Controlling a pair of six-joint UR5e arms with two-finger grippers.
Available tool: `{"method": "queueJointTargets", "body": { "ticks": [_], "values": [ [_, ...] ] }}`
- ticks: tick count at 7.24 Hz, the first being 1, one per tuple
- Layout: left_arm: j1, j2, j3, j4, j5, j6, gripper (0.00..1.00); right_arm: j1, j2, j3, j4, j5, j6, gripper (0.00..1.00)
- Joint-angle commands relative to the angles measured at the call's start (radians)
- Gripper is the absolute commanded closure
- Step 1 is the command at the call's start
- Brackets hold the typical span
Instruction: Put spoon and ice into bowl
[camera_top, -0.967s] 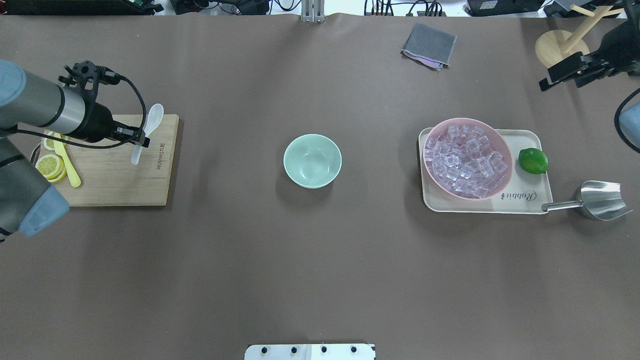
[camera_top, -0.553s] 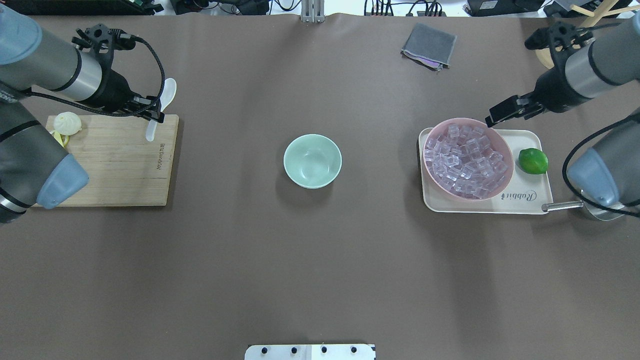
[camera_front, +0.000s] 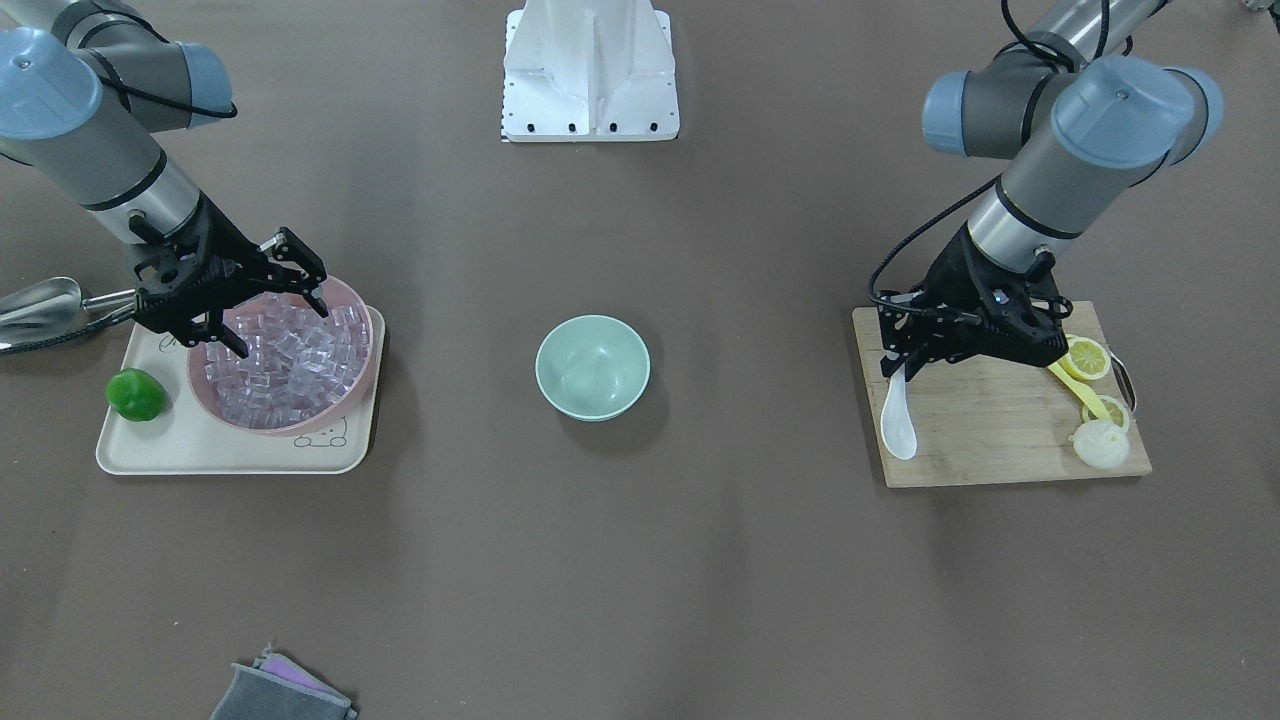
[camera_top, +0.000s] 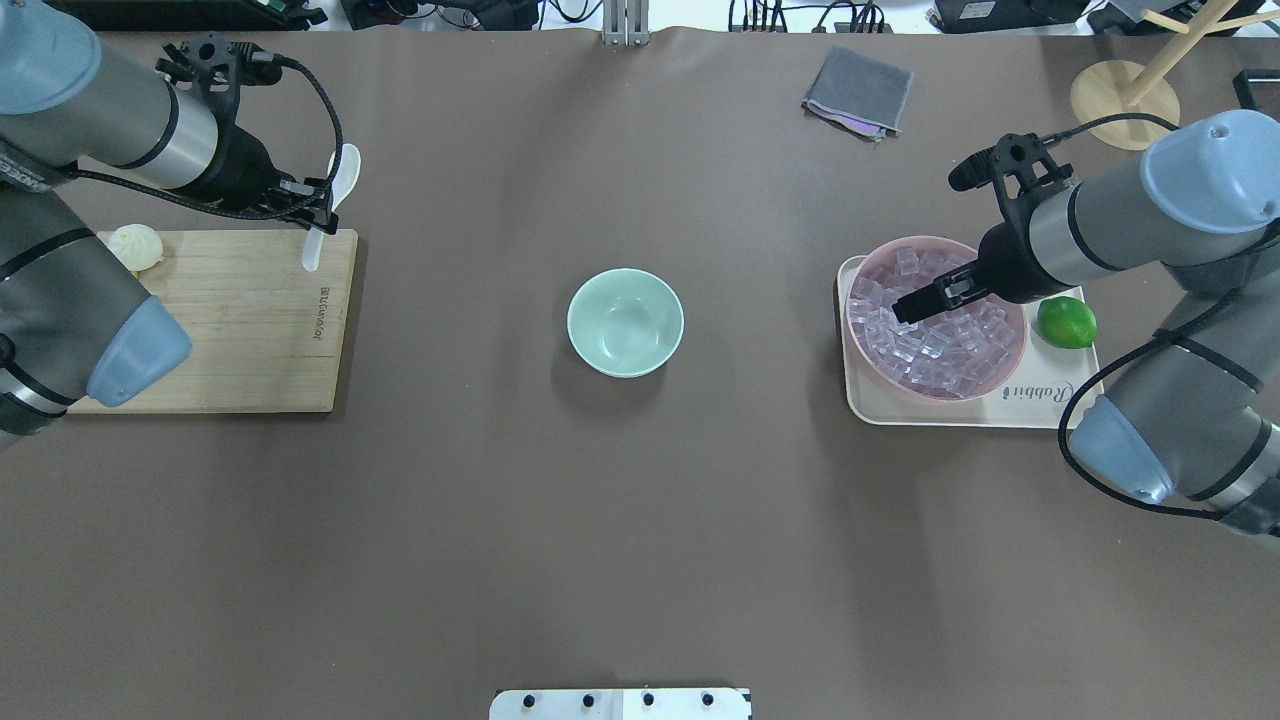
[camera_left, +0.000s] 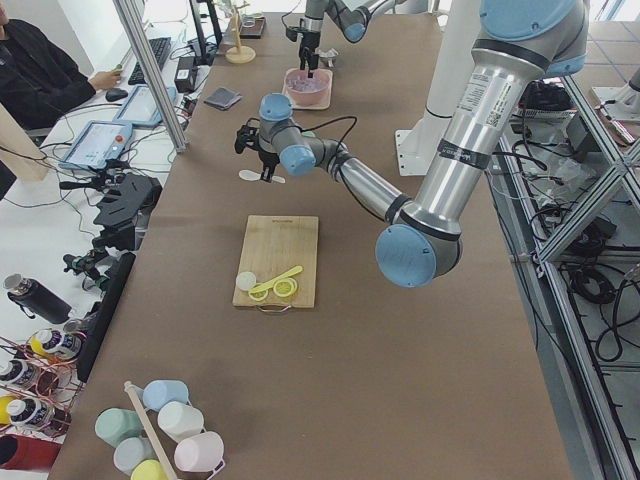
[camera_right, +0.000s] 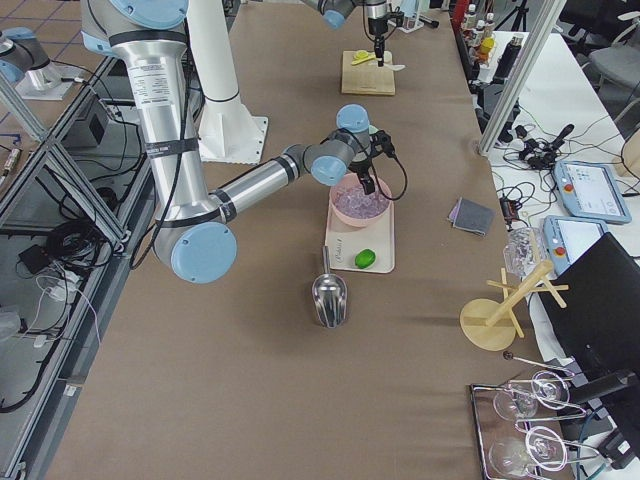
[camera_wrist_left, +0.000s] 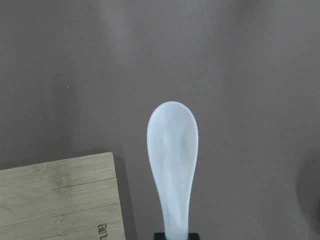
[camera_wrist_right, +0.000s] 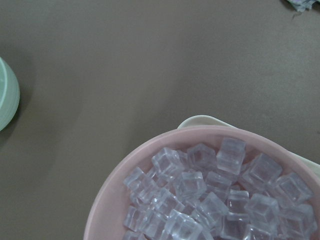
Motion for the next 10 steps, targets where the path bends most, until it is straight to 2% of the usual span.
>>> {"method": "queueJointTargets", "body": {
  "ticks": [1,8,9,10],
  "values": [
    [0.000,0.000,0.001,0.000,-0.002,0.000,1.00,-0.029,0.011,-0.027,0.006,-0.023,-0.023,0.06],
    [0.002,-0.003,0.021,-0.001,-0.001,0.011,1.00,-0.057,0.054,-0.112,0.003,-0.032,-0.011,0.13],
    [0.000,-0.003,0.021,-0.001,-0.002,0.014,1.00,-0.055,0.054,-0.110,0.003,-0.030,-0.009,0.22],
    [0.000,-0.003,0.021,-0.001,-0.002,0.014,1.00,-0.055,0.052,-0.113,0.003,-0.032,-0.009,0.37]
  ]
}}
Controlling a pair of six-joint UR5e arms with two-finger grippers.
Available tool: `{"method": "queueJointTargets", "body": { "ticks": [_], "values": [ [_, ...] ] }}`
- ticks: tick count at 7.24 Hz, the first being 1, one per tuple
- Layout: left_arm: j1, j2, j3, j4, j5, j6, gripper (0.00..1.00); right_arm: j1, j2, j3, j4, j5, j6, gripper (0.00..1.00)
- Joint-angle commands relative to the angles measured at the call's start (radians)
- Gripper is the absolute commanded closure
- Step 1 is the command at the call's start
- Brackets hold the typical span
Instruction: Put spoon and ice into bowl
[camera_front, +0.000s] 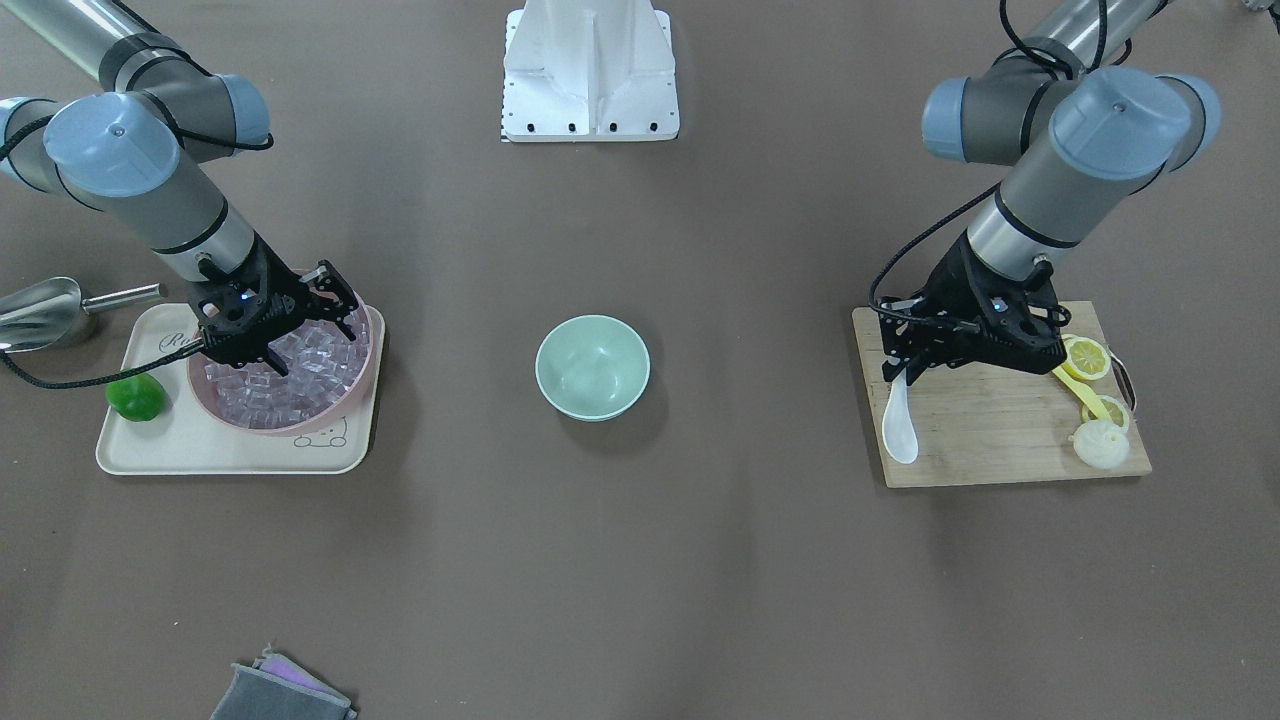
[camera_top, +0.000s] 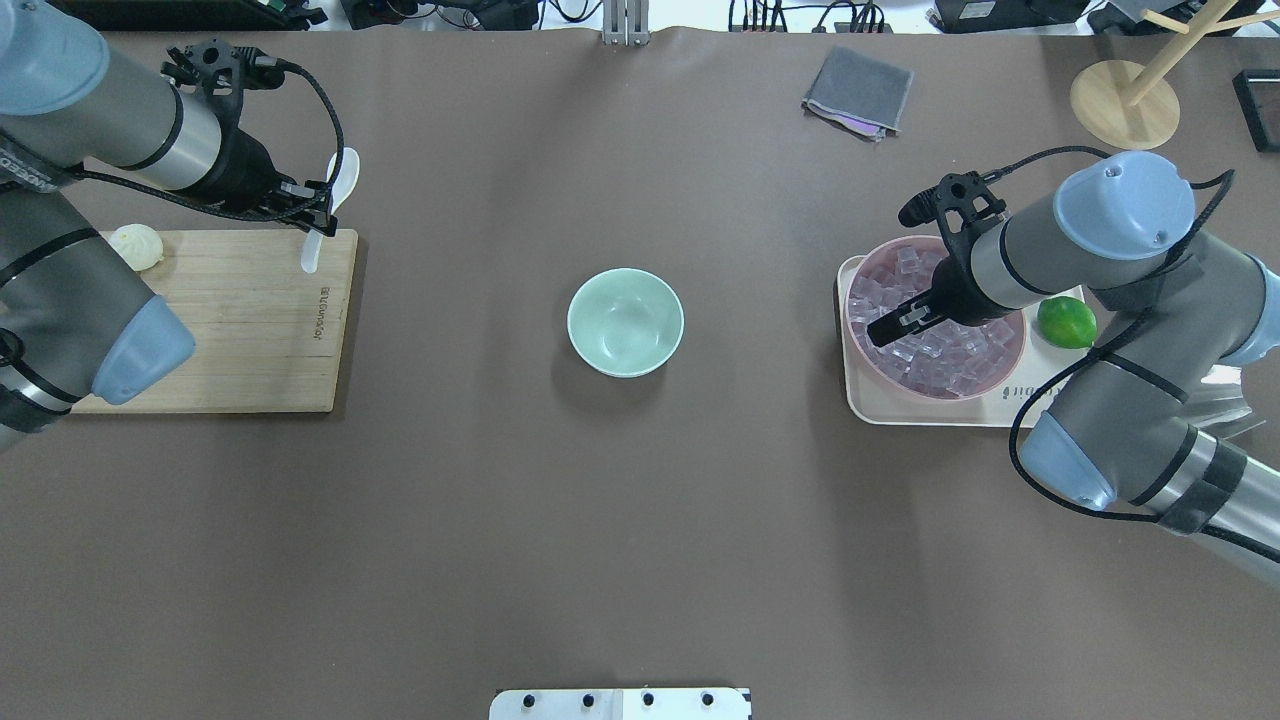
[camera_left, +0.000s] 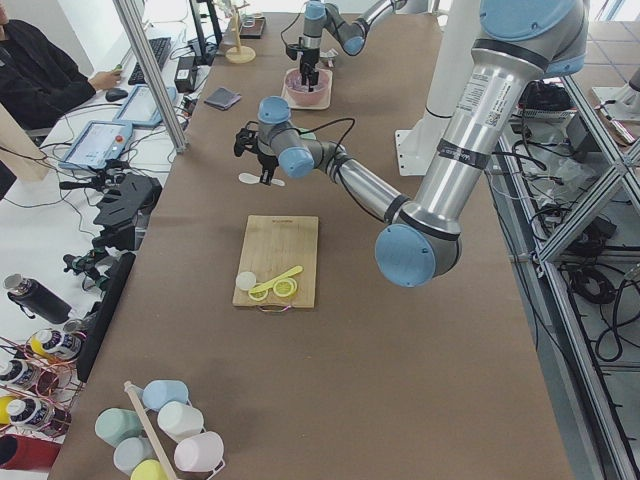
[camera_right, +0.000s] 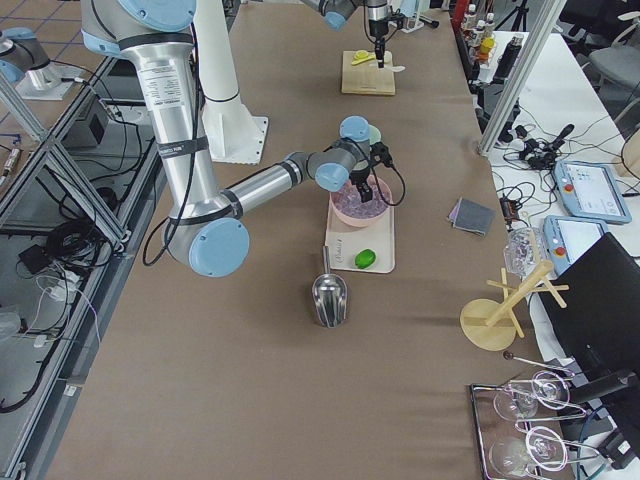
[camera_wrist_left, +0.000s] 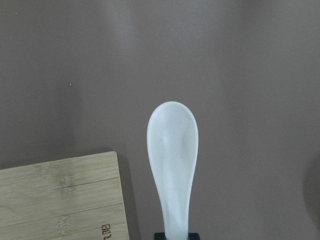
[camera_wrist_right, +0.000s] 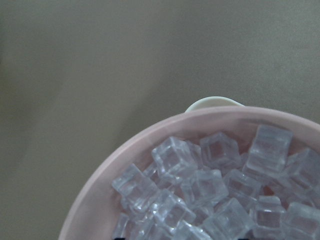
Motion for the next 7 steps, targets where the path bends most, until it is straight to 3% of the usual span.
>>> {"method": "queueJointTargets", "body": {
  "ticks": [1,2,3,7],
  "values": [
    [0.001,-0.002,0.001,0.000,-0.001,0.002,1.00,0.001,-0.004,-0.004,0.000,-0.001,-0.001,0.65],
    [0.001,-0.002,0.001,0.000,0.001,0.002,1.00,0.001,-0.004,-0.005,0.000,0.001,-0.005,0.87],
    [-0.001,-0.009,0.003,0.001,0.001,0.002,1.00,0.001,-0.001,0.001,0.000,0.004,-0.002,1.00],
    [0.001,-0.023,0.003,0.001,-0.001,-0.003,1.00,0.073,0.000,0.050,-0.002,0.084,-0.001,1.00]
  ]
}}
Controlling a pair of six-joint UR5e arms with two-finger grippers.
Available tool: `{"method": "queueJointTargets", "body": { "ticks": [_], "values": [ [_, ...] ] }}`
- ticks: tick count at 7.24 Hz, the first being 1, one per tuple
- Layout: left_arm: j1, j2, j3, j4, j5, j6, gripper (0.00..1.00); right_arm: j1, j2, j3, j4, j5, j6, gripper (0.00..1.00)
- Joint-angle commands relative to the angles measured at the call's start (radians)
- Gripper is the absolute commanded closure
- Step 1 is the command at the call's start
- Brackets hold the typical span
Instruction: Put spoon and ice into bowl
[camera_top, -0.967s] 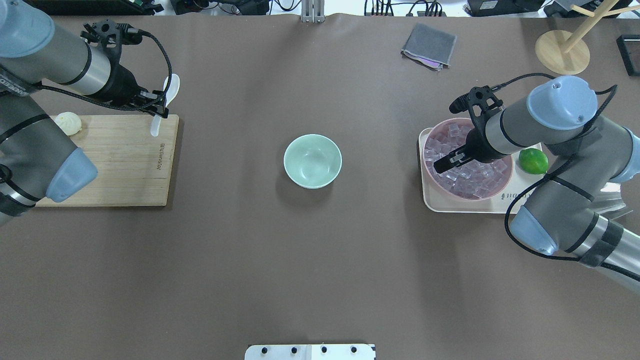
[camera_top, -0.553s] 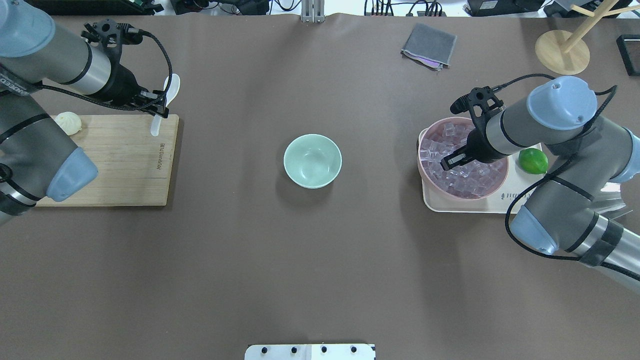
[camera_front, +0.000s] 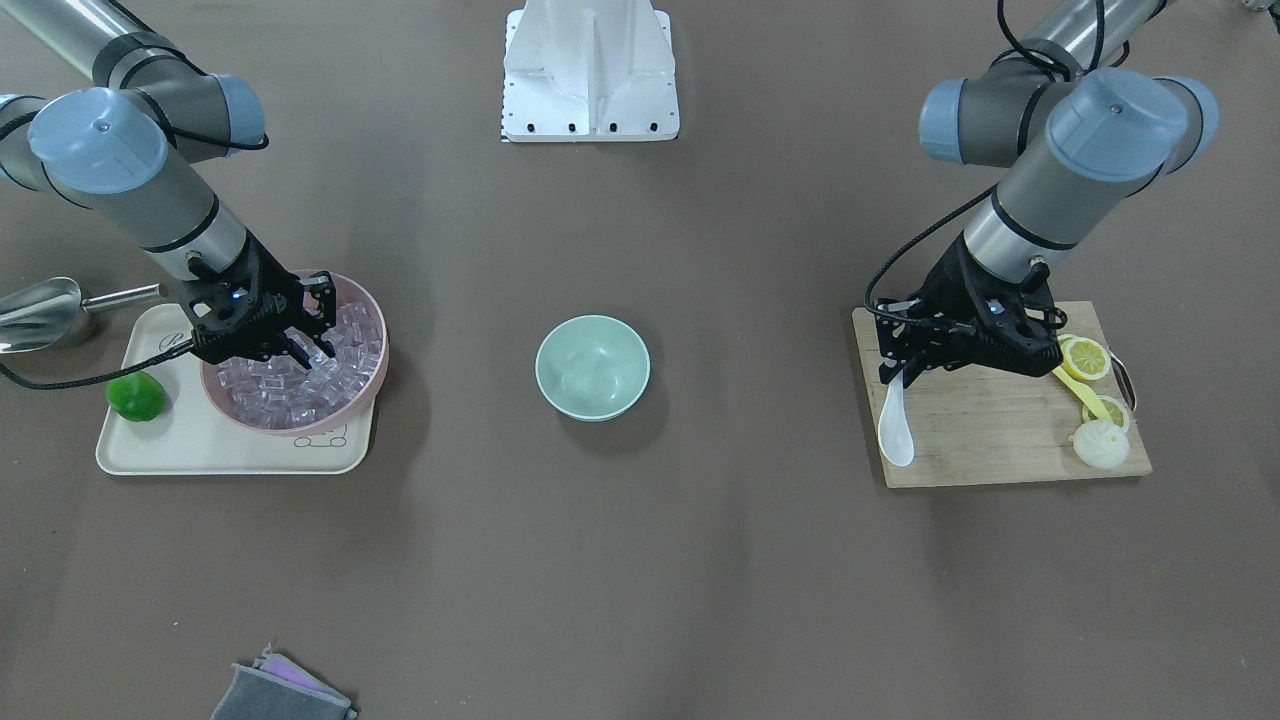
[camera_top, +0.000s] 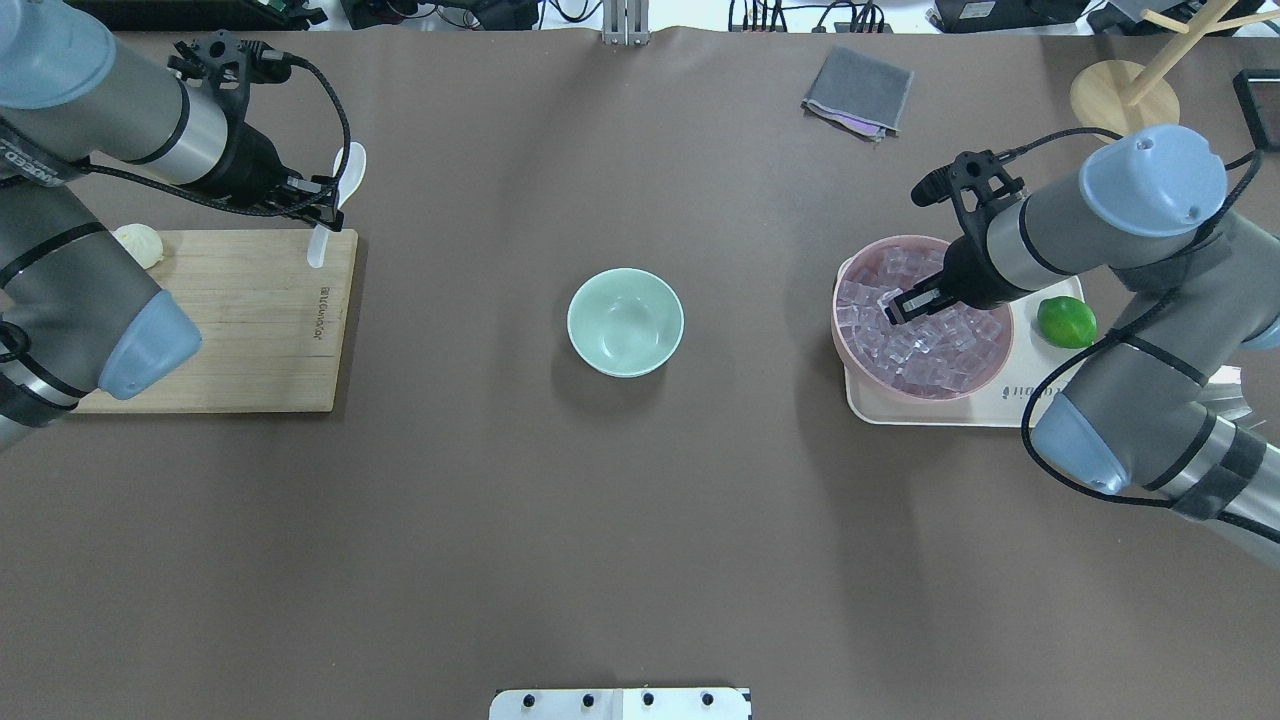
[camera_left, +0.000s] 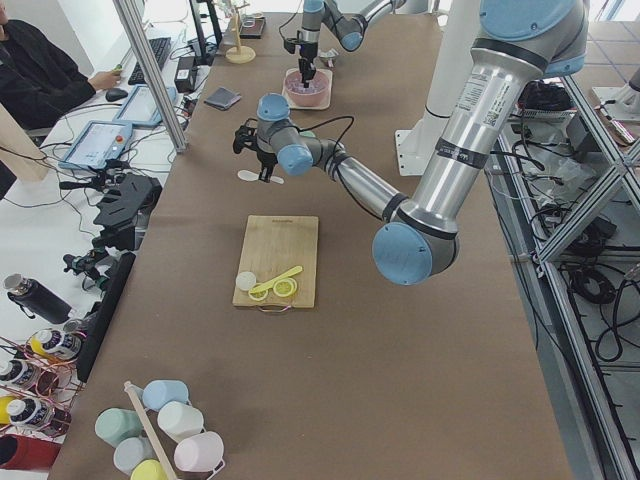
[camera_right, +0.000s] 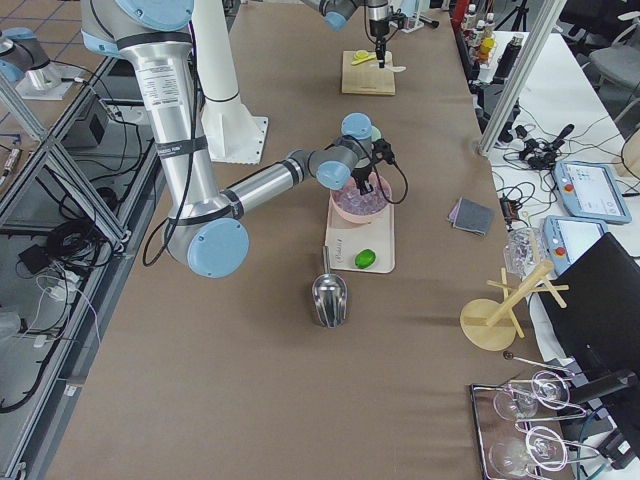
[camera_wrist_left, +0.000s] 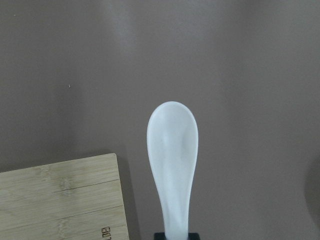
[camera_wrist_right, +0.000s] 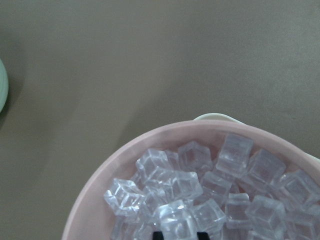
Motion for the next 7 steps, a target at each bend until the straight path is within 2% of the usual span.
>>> {"method": "queueJointTargets", "body": {
  "ticks": [1,3,4,7],
  "values": [
    [0.002,-0.020,0.002,0.001,-0.001,-0.012,1.00,0.038,0.008,0.020,-0.002,0.029,0.008,1.00],
    [0.054,-0.092,-0.009,0.048,0.003,-0.035,1.00,0.044,0.078,0.020,-0.013,0.029,0.109,1.00],
    [0.126,-0.161,-0.009,0.086,0.040,-0.131,1.00,0.042,0.110,0.019,-0.014,0.029,0.160,1.00],
    [0.351,-0.293,0.024,0.165,0.234,-0.292,1.00,0.021,0.196,-0.009,-0.014,-0.010,0.273,1.00]
  ]
}}
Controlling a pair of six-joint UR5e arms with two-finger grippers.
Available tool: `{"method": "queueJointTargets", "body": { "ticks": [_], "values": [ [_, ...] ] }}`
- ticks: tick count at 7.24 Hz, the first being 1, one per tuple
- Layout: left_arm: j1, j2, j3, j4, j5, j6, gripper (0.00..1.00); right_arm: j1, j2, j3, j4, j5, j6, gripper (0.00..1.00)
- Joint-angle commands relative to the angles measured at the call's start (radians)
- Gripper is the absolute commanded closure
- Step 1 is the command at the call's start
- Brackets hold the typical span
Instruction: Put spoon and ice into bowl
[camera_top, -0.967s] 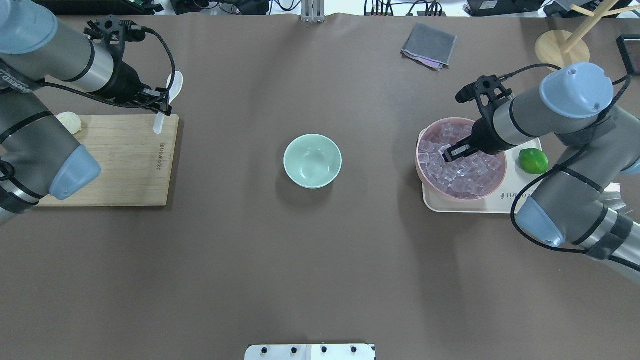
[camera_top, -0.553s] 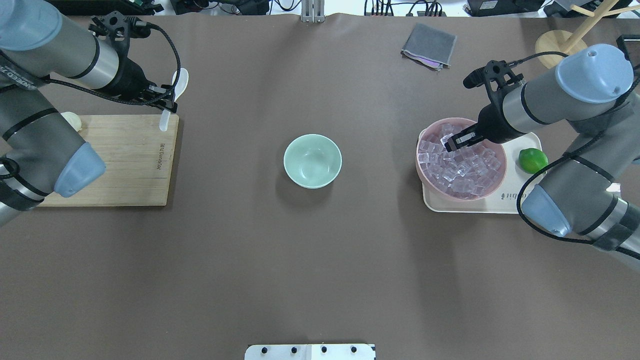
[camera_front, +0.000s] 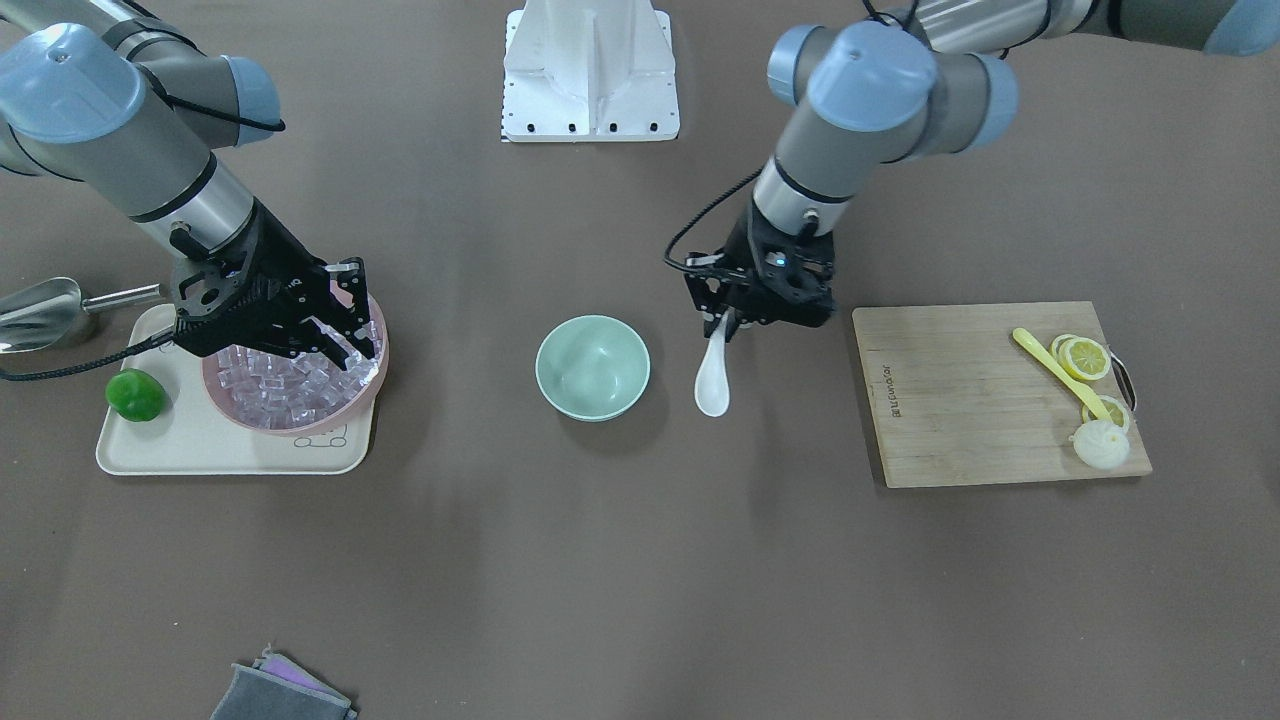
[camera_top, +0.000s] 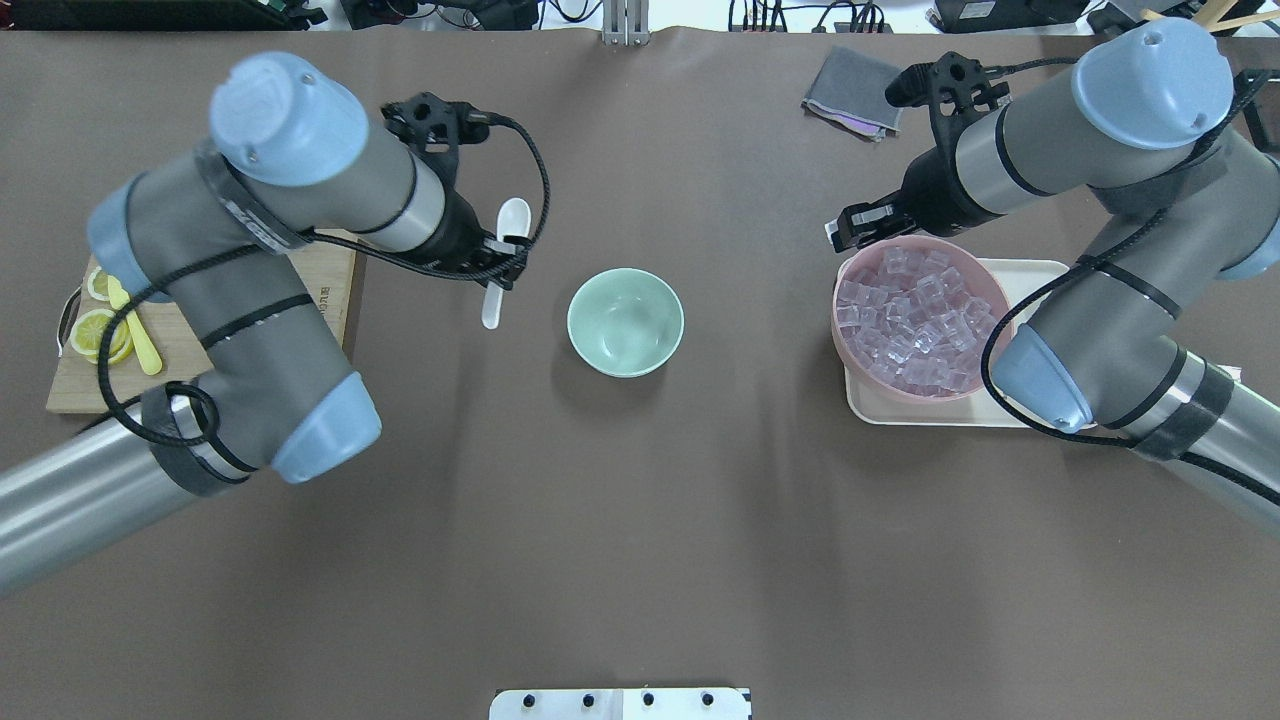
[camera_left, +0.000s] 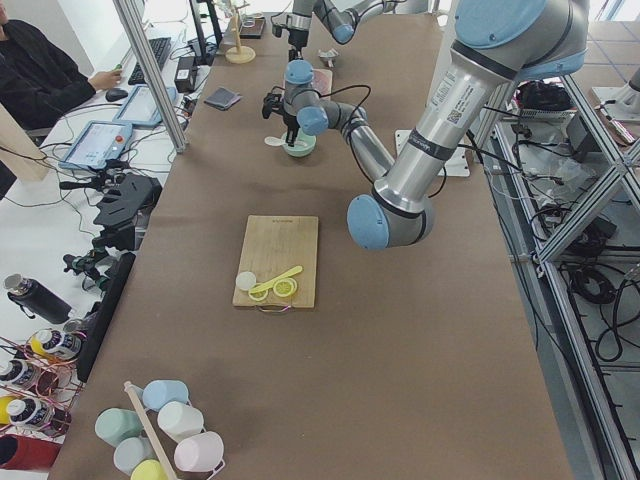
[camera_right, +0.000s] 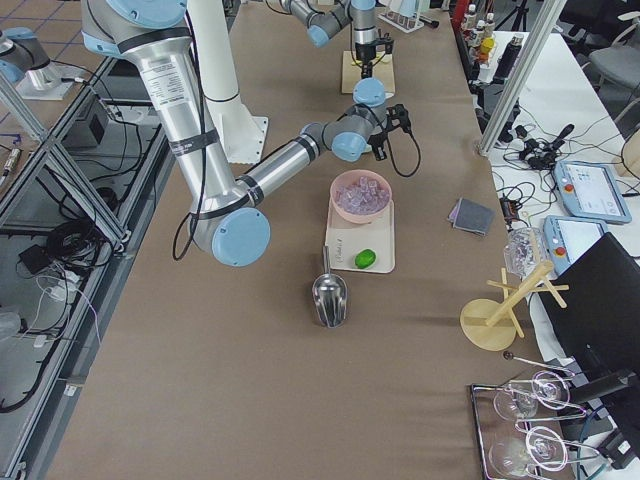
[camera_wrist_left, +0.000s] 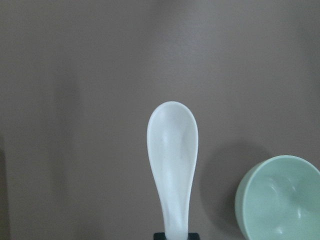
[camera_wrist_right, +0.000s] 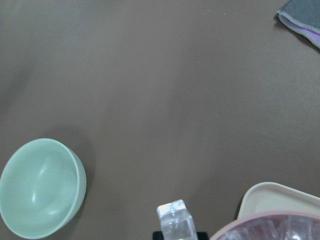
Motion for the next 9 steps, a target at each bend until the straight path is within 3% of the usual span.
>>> {"method": "queueJointTargets", "body": {
  "ticks": [1,3,4,5,6,8,9],
  "values": [
    [0.104,-0.096,0.079,0.020,0.086,-0.067,1.00,-0.020,0.054,-0.012,0.000,-0.029,0.063,1.00],
    [0.134,-0.151,0.149,0.017,0.087,-0.115,1.00,-0.041,0.064,-0.010,0.000,-0.053,0.069,1.00],
    [0.136,-0.154,0.144,0.012,0.087,-0.124,0.44,-0.049,0.067,-0.009,0.000,-0.055,0.071,1.00],
    [0.135,-0.157,0.143,-0.006,0.114,-0.123,0.03,-0.070,0.067,-0.007,0.001,-0.079,0.077,1.00],
    [0.094,-0.145,0.131,-0.006,0.135,-0.112,0.02,-0.114,0.074,-0.009,0.001,-0.134,0.098,1.00],
    [-0.121,-0.035,0.104,-0.002,-0.018,0.163,0.02,-0.231,0.132,-0.012,0.000,-0.269,0.196,1.00],
    [-0.201,0.016,0.103,-0.009,-0.047,0.324,0.02,-0.300,0.150,-0.028,0.000,-0.362,0.220,1.00]
  ]
}}
